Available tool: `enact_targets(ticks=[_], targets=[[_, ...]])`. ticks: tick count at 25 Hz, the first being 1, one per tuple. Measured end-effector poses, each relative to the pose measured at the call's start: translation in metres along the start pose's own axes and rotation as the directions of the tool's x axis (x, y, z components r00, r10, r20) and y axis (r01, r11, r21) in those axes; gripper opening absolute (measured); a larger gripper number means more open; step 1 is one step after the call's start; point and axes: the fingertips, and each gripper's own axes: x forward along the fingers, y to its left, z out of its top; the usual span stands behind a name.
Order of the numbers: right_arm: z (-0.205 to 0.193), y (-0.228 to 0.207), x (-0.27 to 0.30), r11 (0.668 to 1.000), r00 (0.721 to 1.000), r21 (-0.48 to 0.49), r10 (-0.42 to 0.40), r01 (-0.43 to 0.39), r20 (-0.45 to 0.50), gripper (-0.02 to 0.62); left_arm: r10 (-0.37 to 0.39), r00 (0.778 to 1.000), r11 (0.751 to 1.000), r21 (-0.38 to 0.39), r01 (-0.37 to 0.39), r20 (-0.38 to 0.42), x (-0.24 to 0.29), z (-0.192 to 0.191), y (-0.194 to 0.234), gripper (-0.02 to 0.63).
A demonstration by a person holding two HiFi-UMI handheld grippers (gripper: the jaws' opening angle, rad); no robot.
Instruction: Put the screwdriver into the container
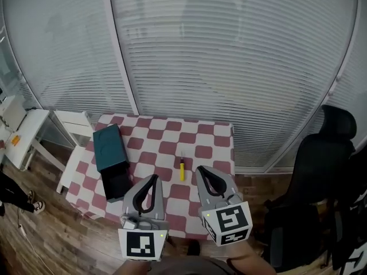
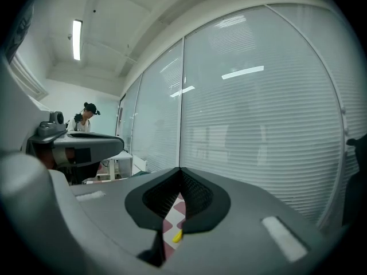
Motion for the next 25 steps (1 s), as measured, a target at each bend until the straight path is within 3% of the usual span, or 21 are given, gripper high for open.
enact_targets(ticks=[4,13,25], targets=[[-0.004,-0.001,0.019,1.000,1.000,-0.004,-0.007,0.007,-0.022,0.026,-0.010,1.000,1.000,-0.010,0.010,0.000,0.012,-0.006,0.013,0.002],[-0.032,-0.006,0.060,0.996,0.988,0.012,-0.086,0.088,-0.126,0.026,-0.118,0.992,0.991,-0.060,0.116,-0.033,0.050,-0.030,0.032,0.002],[-0.064,-0.019,0.098,0.991,0.963,0.034,-0.121,0.133,-0.239,0.026,-0.171,0.982,0.981,-0.110,0.162,-0.081,0.090,-0.059,0.049,0.002]])
